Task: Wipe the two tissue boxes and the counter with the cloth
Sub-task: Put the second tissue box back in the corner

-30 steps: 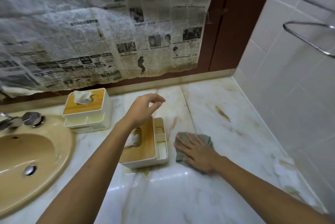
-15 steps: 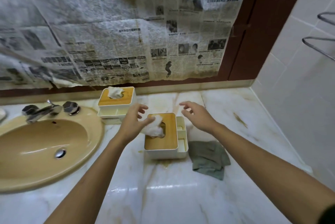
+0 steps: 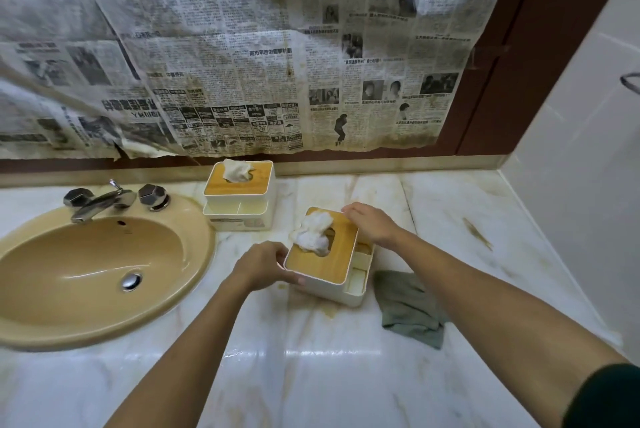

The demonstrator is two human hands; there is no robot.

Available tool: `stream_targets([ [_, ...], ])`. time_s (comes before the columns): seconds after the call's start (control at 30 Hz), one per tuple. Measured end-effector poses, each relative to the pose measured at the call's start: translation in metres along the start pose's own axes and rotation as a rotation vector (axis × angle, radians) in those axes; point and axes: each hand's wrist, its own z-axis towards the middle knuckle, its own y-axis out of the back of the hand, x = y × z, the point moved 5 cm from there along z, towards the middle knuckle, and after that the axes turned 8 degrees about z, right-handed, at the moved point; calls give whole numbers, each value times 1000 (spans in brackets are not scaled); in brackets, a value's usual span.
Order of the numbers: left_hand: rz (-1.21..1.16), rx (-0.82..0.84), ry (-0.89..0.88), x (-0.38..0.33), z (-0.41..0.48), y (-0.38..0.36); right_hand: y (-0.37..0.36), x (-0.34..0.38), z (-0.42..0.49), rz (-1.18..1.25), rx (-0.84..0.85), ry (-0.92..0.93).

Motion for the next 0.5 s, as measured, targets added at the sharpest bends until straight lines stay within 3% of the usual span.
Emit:
stream_targets([
  [0.17,-286,-186,162,13,5,6,15,-16,-8,231,-56,-30],
  [0.3,-602,-141,221,-3,8,-3,17,-26,-11,324,-65,-105],
  [0.5,-537,-195,262,-20,15,-1,7,-27,-25,394,-161,-144],
])
